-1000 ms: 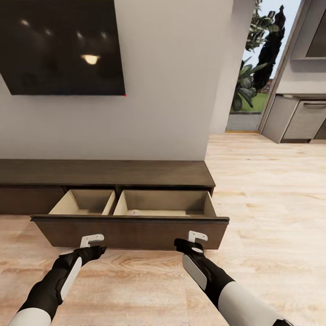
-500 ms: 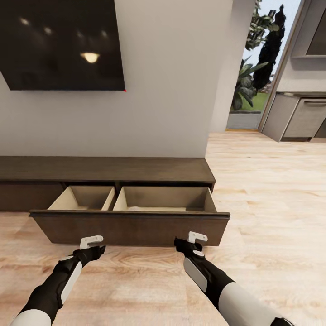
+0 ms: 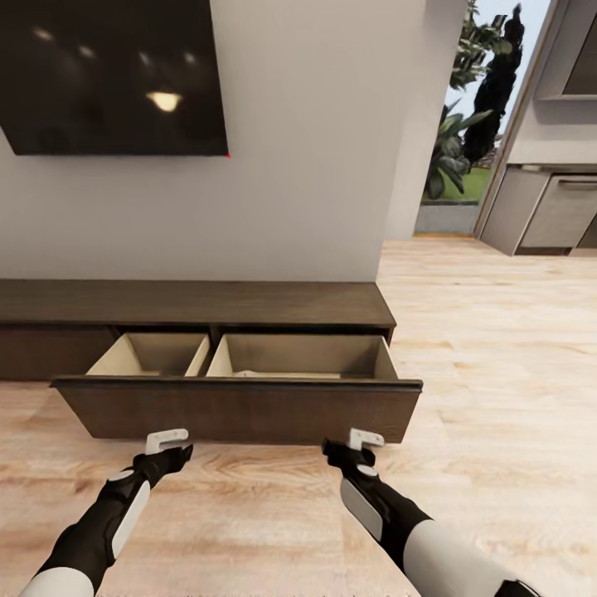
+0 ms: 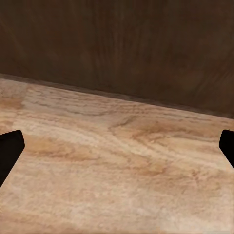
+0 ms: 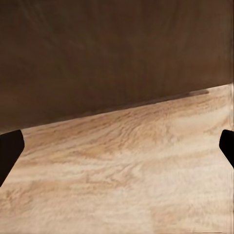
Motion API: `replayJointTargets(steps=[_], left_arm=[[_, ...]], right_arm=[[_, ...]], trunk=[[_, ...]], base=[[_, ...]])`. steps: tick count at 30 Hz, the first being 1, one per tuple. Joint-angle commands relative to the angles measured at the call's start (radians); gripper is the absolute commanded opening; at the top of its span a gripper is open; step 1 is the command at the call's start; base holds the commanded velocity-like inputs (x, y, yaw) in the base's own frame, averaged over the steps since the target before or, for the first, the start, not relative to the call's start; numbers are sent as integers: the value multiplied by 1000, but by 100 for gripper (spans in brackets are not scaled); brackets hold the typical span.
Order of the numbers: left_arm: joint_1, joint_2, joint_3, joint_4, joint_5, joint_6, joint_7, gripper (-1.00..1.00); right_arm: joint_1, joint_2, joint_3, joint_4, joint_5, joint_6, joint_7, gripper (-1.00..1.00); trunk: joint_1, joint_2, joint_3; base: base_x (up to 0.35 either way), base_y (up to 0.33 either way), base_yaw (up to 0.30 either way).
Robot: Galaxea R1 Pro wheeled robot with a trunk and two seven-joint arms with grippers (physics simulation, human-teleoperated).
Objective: Place each of the two pumpkins and all three candles from the living room inside a cabinet in the living room (use any cabinet), then make sure every cabinet is closed, and position the cauldron so it is next to a table in the living room.
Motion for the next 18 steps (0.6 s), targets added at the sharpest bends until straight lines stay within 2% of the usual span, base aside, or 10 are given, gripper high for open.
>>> replayJointTargets(steps=[1, 6, 11, 18], left_arm=[[0, -1, -1, 2, 0, -4, 0, 100], [0, -1, 0, 5, 0, -10, 0, 100], [0, -6, 0, 5, 0, -10, 0, 100], [0, -21, -1, 5, -2, -11, 0, 100]], right_arm=[[0, 0, 0, 16, 0, -16, 0, 100], [0, 2, 1, 67, 12, -86, 0, 100], [0, 2, -1, 76, 80, -142, -1, 100], [0, 4, -1, 99, 103, -172, -1, 100]], trunk=[[0, 0, -4], [3, -2, -23], [5, -3, -43], [8, -4, -70]], base=[[0, 0, 0], [0, 0, 0], [0, 0, 0], [0, 0, 0]])
